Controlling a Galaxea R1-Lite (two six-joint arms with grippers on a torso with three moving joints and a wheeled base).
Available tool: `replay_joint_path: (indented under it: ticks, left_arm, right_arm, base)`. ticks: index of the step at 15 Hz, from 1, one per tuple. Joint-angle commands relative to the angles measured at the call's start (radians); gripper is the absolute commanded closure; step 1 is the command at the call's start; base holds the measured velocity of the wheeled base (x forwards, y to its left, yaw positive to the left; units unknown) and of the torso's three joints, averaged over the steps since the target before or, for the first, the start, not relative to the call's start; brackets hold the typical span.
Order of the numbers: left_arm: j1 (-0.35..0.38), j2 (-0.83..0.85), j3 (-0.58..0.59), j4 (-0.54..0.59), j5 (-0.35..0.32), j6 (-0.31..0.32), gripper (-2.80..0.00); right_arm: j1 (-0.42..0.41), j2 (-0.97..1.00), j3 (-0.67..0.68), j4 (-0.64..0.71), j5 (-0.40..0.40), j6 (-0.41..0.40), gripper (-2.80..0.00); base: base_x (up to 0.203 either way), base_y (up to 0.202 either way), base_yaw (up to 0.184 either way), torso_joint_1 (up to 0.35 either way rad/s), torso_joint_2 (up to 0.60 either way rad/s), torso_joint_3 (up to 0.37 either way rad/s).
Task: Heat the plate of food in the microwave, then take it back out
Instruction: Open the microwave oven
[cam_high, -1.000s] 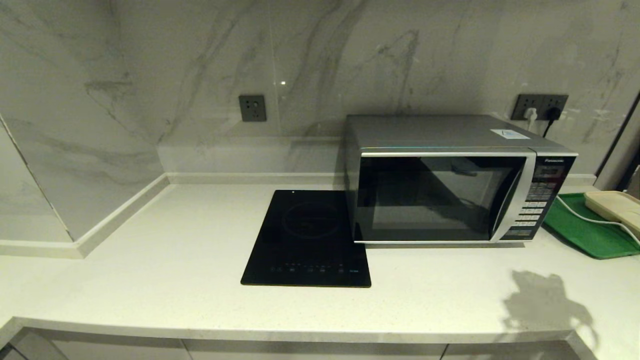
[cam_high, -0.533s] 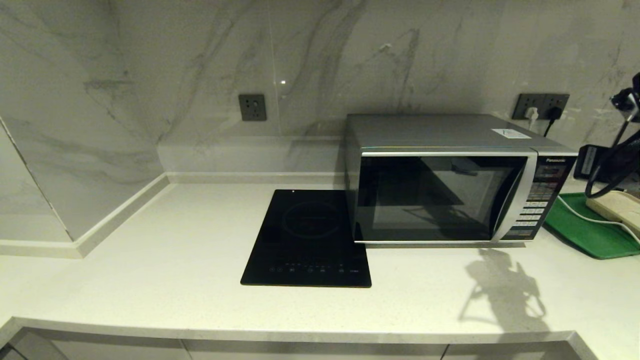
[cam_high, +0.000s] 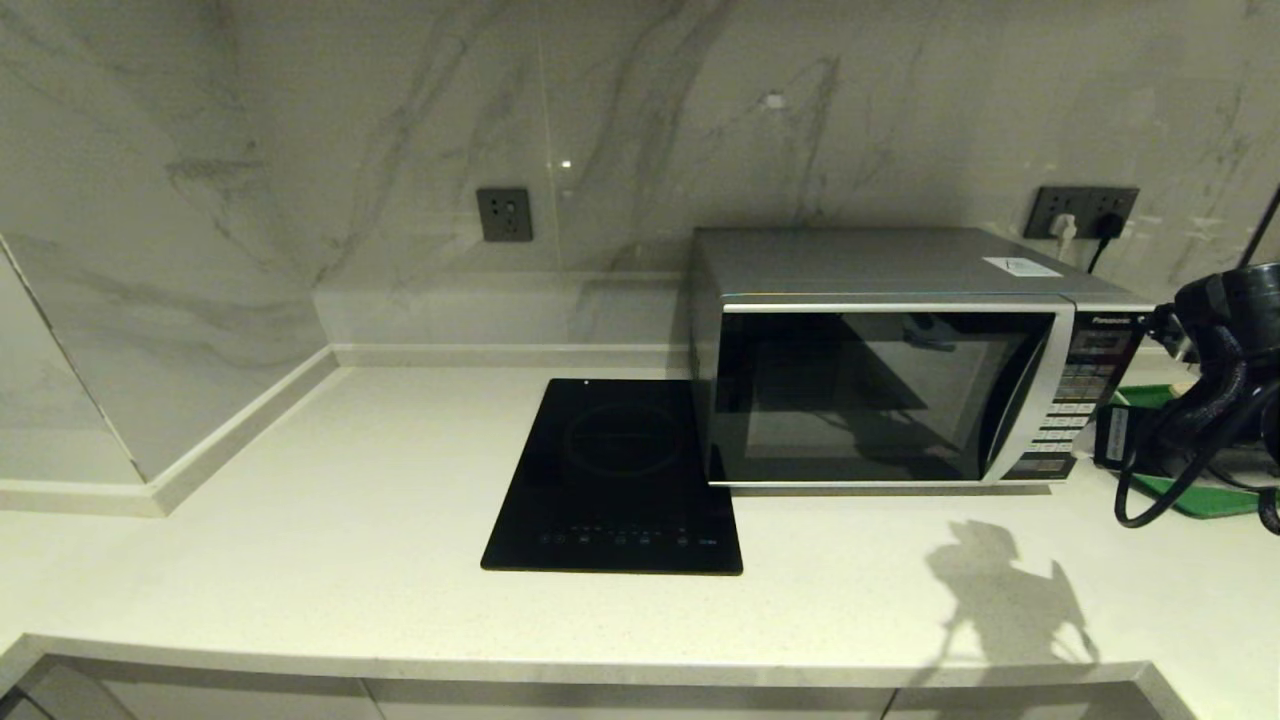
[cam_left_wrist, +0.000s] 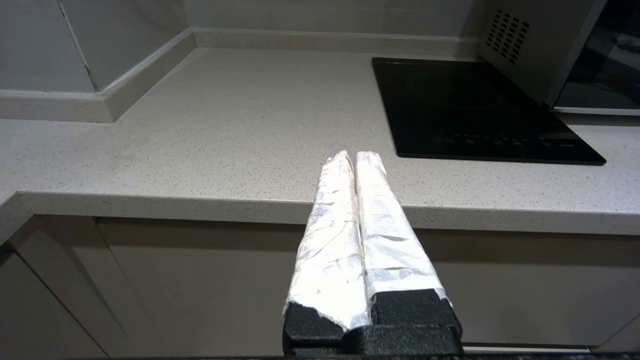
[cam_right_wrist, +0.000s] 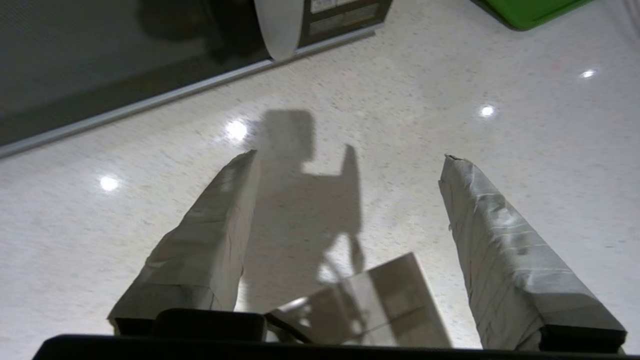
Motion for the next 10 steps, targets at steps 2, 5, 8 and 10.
replay_joint_path:
  ticks: [2, 5, 8, 10]
  left_arm:
    - [0.0, -0.002, 0.0, -0.001, 0.0, -0.001, 0.0]
    - [0.0, -0.002, 0.0, -0.001, 0.0, -0.001, 0.0]
    - [0.0, -0.002, 0.0, -0.001, 0.0, -0.001, 0.0]
    - [0.0, 0.0, 0.0, -0.001, 0.0, -0.001, 0.0]
  right_arm:
    - [0.045, 0.049, -0.009, -0.037, -0.094, -0.041, -2.8]
    - [0.063, 0.151, -0.067, -0.148, -0.153, -0.081, -2.8]
    - [0.094, 0.224, -0.139, -0.156, -0.178, -0.091, -2.8]
    - [0.097, 0.28, -0.191, -0.158, -0.218, -0.083, -2.8]
  base:
    - [0.0, 0.0, 0.0, 0.0, 0.0, 0.0]
    - [0.0, 0.0, 0.0, 0.0, 0.0, 0.0]
    - [0.0, 0.0, 0.0, 0.0, 0.0, 0.0]
    - [0.0, 0.0, 0.0, 0.0, 0.0, 0.0]
